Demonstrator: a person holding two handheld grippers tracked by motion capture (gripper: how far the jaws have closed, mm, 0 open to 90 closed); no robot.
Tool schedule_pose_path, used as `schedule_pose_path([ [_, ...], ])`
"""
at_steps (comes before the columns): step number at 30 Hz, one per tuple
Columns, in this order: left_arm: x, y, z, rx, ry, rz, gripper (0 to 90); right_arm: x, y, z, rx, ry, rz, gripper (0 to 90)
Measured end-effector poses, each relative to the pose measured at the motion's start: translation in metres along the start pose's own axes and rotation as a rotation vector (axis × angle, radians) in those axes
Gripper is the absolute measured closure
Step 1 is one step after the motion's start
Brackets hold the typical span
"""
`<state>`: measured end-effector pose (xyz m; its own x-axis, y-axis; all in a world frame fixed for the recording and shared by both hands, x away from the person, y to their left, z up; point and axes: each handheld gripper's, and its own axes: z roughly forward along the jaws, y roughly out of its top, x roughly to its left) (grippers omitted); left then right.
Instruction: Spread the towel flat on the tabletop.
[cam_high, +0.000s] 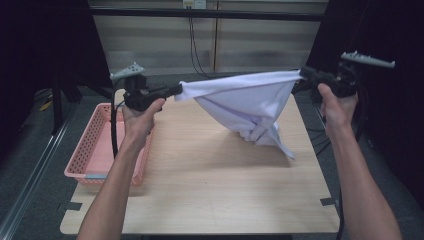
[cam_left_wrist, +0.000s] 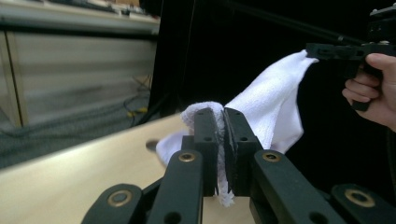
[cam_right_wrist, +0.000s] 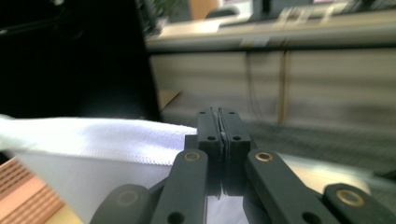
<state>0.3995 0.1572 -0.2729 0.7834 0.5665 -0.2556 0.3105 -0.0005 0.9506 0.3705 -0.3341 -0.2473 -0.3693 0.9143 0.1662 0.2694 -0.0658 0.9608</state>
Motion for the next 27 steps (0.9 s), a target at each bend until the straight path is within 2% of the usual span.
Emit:
schedule_pose_path([
  [3, -0.008, 0.031, -0.01, -0.043, 0.012, 0.047, 85.3, 0.006, 0.034, 0.001, -0.067, -0.03, -0.012, 88.9],
  [5, -0.016, 0.05, -0.019, -0.093, 0.012, 0.07, 85.3, 0.01, 0.055, -0.003, -0.101, -0.019, -0.017, 88.9],
  [6, -0.021, 0.057, -0.025, -0.098, 0.018, 0.085, 85.4, 0.014, 0.064, -0.006, -0.121, -0.017, -0.031, 89.0],
  [8, -0.032, 0.063, -0.033, -0.104, 0.017, 0.113, 85.3, 0.021, 0.073, -0.012, -0.128, -0.009, -0.057, 89.0],
  [10, -0.034, 0.055, -0.039, -0.085, 0.009, 0.11, 85.3, 0.024, 0.068, -0.019, -0.125, 0.017, -0.068, 88.9],
  [13, -0.032, 0.026, -0.041, -0.026, 0.001, 0.083, 85.2, 0.023, 0.039, -0.026, -0.084, 0.054, -0.064, 89.0],
  [18, -0.03, -0.044, -0.042, 0.066, -0.054, 0.014, 85.1, 0.022, -0.031, -0.043, 0.023, 0.105, -0.073, 88.9],
  [21, -0.035, -0.085, -0.045, 0.127, -0.07, -0.006, 85.1, 0.019, -0.075, -0.056, 0.083, 0.134, -0.052, 88.9],
  [23, -0.04, -0.11, -0.05, 0.164, -0.064, -0.013, 85.0, 0.021, -0.102, -0.067, 0.13, 0.144, -0.055, 88.9],
  [24, -0.042, -0.121, -0.052, 0.181, -0.083, -0.023, 85.0, 0.022, -0.116, -0.073, 0.142, 0.16, -0.047, 88.9],
  [26, -0.049, -0.142, -0.056, 0.222, -0.06, -0.018, 84.9, 0.025, -0.142, -0.084, 0.182, 0.165, -0.051, 88.9],
  [27, -0.051, -0.152, -0.057, 0.239, -0.053, -0.03, 84.8, 0.025, -0.155, -0.087, 0.197, 0.174, -0.033, 88.9],
])
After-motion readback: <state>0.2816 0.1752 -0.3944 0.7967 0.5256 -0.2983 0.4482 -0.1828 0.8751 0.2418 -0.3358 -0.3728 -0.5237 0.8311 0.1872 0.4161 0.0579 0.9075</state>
